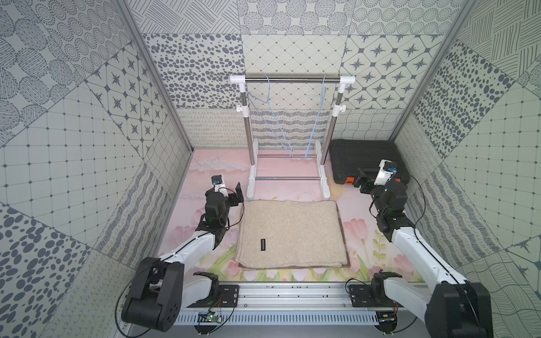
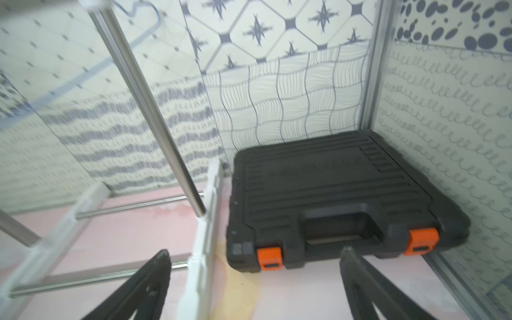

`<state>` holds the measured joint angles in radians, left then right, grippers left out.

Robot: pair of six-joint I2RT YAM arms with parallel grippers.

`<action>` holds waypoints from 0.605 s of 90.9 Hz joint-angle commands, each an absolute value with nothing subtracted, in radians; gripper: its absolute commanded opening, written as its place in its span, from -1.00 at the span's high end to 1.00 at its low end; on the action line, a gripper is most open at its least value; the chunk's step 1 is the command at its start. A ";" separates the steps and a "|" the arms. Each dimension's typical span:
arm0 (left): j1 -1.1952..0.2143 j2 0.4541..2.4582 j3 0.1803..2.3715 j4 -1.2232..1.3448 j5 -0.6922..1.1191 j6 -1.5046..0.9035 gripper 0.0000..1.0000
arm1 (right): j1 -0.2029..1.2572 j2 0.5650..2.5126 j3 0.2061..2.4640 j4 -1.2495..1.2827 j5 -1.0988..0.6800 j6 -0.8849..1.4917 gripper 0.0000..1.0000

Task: Hang the scarf on the hanger
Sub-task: Pick up the hanger from the clothesline.

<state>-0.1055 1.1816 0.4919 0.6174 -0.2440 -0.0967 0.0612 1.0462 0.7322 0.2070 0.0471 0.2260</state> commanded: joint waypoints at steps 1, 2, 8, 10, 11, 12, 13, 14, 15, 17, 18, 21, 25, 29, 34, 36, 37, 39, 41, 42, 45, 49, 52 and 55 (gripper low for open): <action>-0.138 1.057 0.672 0.215 -0.238 -0.170 -0.97 | 0.080 1.052 0.969 -0.161 -0.088 0.411 -0.94; -0.142 1.053 0.684 0.199 -0.236 -0.179 -0.97 | 0.081 1.057 0.987 -0.168 -0.095 0.441 -0.94; -0.155 1.039 0.756 0.122 -0.212 -0.226 -0.97 | 0.083 1.078 1.056 -0.137 -0.206 0.585 -0.94; -0.159 1.040 0.784 0.096 -0.205 -0.234 -0.97 | 0.090 1.088 1.064 -0.091 -0.252 0.608 -0.94; -0.161 1.041 0.796 0.083 -0.200 -0.239 -0.97 | 0.098 1.094 1.069 -0.066 -0.272 0.617 -0.94; -0.165 1.041 0.808 0.072 -0.198 -0.242 -0.97 | 0.104 1.099 1.080 -0.045 -0.291 0.624 -0.93; -0.170 1.042 0.820 0.064 -0.196 -0.245 -0.97 | 0.110 1.110 1.088 -0.032 -0.303 0.629 -0.93; -0.175 1.043 0.832 0.055 -0.196 -0.248 -0.97 | 0.115 1.115 1.107 -0.027 -0.312 0.630 -0.94; -0.179 1.044 0.842 0.046 -0.195 -0.251 -0.97 | 0.125 1.123 1.128 -0.029 -0.314 0.631 -0.94; -0.186 1.046 0.864 0.033 -0.195 -0.258 -0.97 | 0.146 1.154 1.174 -0.060 -0.309 0.619 -0.93; -0.190 1.048 0.874 0.026 -0.195 -0.260 -0.97 | 0.158 1.168 1.203 -0.080 -0.306 0.606 -0.93; -0.200 1.052 0.905 0.006 -0.193 -0.270 -0.97 | 0.190 1.215 1.259 -0.128 -0.297 0.559 -0.94; -0.211 1.059 0.940 -0.019 -0.188 -0.285 -0.97 | 0.244 1.266 1.333 -0.165 -0.260 0.514 -0.94; -0.220 1.066 0.969 -0.037 -0.177 -0.296 -0.97 | 0.279 1.313 1.386 -0.176 -0.253 0.504 -0.93; -0.240 1.078 0.997 -0.057 -0.173 -0.299 -0.97 | 0.296 1.376 1.473 -0.203 -0.255 0.497 -0.94; -0.247 1.081 1.005 -0.063 -0.174 -0.303 -0.97 | 0.301 1.401 1.500 -0.212 -0.248 0.496 -0.94; -0.250 1.083 1.009 -0.065 -0.173 -0.305 -0.97 | 0.304 1.413 1.508 -0.212 -0.244 0.496 -0.94; -0.255 1.085 1.015 -0.068 -0.168 -0.312 -0.97 | 0.310 1.434 1.530 -0.212 -0.237 0.495 -0.94; -0.260 1.089 1.019 -0.071 -0.161 -0.317 -0.97 | 0.317 1.447 1.554 -0.211 -0.228 0.489 -0.94; -0.263 1.091 1.021 -0.073 -0.158 -0.321 -0.97 | 0.320 1.459 1.565 -0.211 -0.222 0.484 -0.94; -0.273 1.093 1.024 -0.074 -0.154 -0.326 -0.97 | 0.329 1.490 1.598 -0.218 -0.206 0.472 -0.92; -0.288 1.093 1.022 -0.067 -0.156 -0.327 -0.97 | 0.340 1.519 1.625 -0.222 -0.185 0.460 -0.90; -0.297 1.097 1.018 -0.062 -0.153 -0.329 -0.97 | 0.342 1.546 1.646 -0.223 -0.181 0.459 -0.89; -0.304 1.101 1.019 -0.061 -0.148 -0.331 -0.97 | 0.342 1.566 1.663 -0.223 -0.177 0.459 -0.87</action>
<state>-0.2626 1.0851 0.9932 0.0639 -0.1944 -0.2680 0.3332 1.5299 1.5879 -0.2043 -0.2157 0.4896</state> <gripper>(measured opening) 0.986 0.948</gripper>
